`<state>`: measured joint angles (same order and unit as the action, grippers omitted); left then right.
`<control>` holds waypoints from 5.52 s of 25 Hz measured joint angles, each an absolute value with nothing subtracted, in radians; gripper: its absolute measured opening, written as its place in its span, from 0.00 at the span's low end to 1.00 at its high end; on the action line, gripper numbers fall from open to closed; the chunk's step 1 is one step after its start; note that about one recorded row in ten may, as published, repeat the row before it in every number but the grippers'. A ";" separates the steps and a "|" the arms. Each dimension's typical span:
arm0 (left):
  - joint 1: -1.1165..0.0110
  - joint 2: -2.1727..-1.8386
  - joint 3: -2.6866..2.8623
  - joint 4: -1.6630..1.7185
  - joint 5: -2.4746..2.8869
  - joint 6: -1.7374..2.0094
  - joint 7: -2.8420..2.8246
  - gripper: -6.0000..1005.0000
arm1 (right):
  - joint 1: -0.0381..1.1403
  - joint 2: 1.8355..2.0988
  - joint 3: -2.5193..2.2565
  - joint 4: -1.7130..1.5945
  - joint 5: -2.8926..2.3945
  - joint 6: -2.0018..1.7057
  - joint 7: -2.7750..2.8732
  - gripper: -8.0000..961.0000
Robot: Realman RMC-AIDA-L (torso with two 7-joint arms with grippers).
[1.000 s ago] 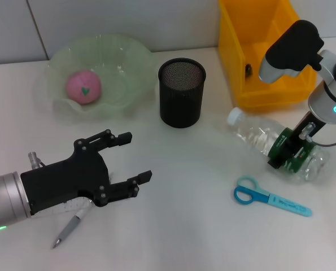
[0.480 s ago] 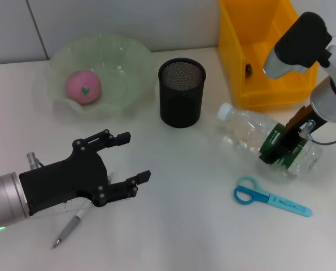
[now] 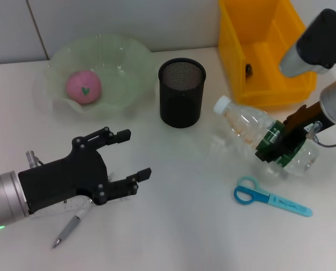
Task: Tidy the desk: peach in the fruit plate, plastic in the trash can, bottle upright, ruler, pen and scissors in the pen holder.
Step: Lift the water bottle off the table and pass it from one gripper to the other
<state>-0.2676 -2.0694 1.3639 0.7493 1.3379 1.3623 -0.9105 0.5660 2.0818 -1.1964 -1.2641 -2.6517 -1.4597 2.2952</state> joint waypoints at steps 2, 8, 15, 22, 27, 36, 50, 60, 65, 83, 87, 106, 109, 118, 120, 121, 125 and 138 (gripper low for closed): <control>-0.267 -2.069 1.360 0.748 1.327 1.364 -0.909 0.79 | 0.529 2.083 -1.190 -1.299 -2.593 -1.452 2.257 0.81; -0.267 -2.068 1.353 0.742 1.304 1.369 -0.908 0.79 | 0.478 2.082 -1.170 -1.344 -2.513 -1.433 2.207 0.81; -0.267 -2.068 1.351 0.742 1.289 1.373 -0.908 0.79 | 0.426 2.083 -1.119 -1.397 -2.426 -1.436 2.143 0.81; -0.262 -2.068 1.338 0.742 1.257 1.388 -0.908 0.79 | 0.332 2.086 -1.083 -1.420 -2.221 -1.416 1.964 0.81; -0.252 -2.066 1.326 0.719 1.193 1.420 -0.908 0.79 | 0.275 2.086 -1.065 -1.384 -2.095 -1.390 1.809 0.82; -0.252 -2.067 1.272 0.657 1.118 1.479 -0.898 0.79 | 0.232 2.082 -1.047 -1.214 -1.845 -1.338 1.485 0.82; -0.278 -2.067 1.220 0.614 1.075 1.540 -0.897 0.79 | 0.298 2.077 -0.941 -0.872 -1.627 -1.473 1.208 0.82; -0.303 -2.064 1.232 0.585 1.080 1.594 -0.907 0.79 | 0.323 2.077 -0.964 -0.773 -1.656 -1.531 1.081 0.82; -0.339 -2.065 1.233 0.537 1.080 1.638 -0.914 0.79 | 0.359 2.075 -0.964 -0.730 -1.687 -1.542 1.054 0.82; -0.358 -2.072 1.229 0.434 1.040 1.718 -0.861 0.79 | 0.436 2.081 -0.958 -0.590 -1.615 -1.588 0.931 0.83; -0.358 -2.072 1.229 0.434 1.040 1.718 -0.861 0.79 | 0.455 2.081 -0.959 -0.568 -1.610 -1.594 0.928 0.83; -0.396 -2.069 1.234 0.377 1.045 1.765 -0.902 0.79 | 0.542 2.086 -0.964 -0.439 -1.604 -1.609 0.852 0.83; -0.406 -2.068 1.239 0.377 1.057 1.760 -0.907 0.79 | 0.547 2.086 -0.974 -0.436 -1.604 -1.610 0.851 0.84; -0.420 -2.067 1.261 0.376 1.060 1.757 -0.909 0.79 | 0.567 2.088 -1.002 -0.412 -1.604 -1.611 0.852 0.84; -0.424 -2.069 1.267 0.376 1.060 1.760 -0.910 0.79 | 0.568 2.088 -1.011 -0.410 -1.604 -1.610 0.852 0.84; -0.424 -2.069 1.267 0.376 1.060 1.760 -0.910 0.79 | 0.567 2.088 -1.013 -0.410 -1.604 -1.610 0.852 0.84; -0.433 -2.069 1.275 0.376 1.060 1.763 -0.915 0.79 | 0.567 2.088 -1.014 -0.405 -1.604 -1.611 0.851 0.84; -0.440 -2.073 1.286 0.376 1.058 1.767 -0.933 0.79 | 0.586 2.089 -1.014 -0.387 -1.604 -1.600 0.850 0.84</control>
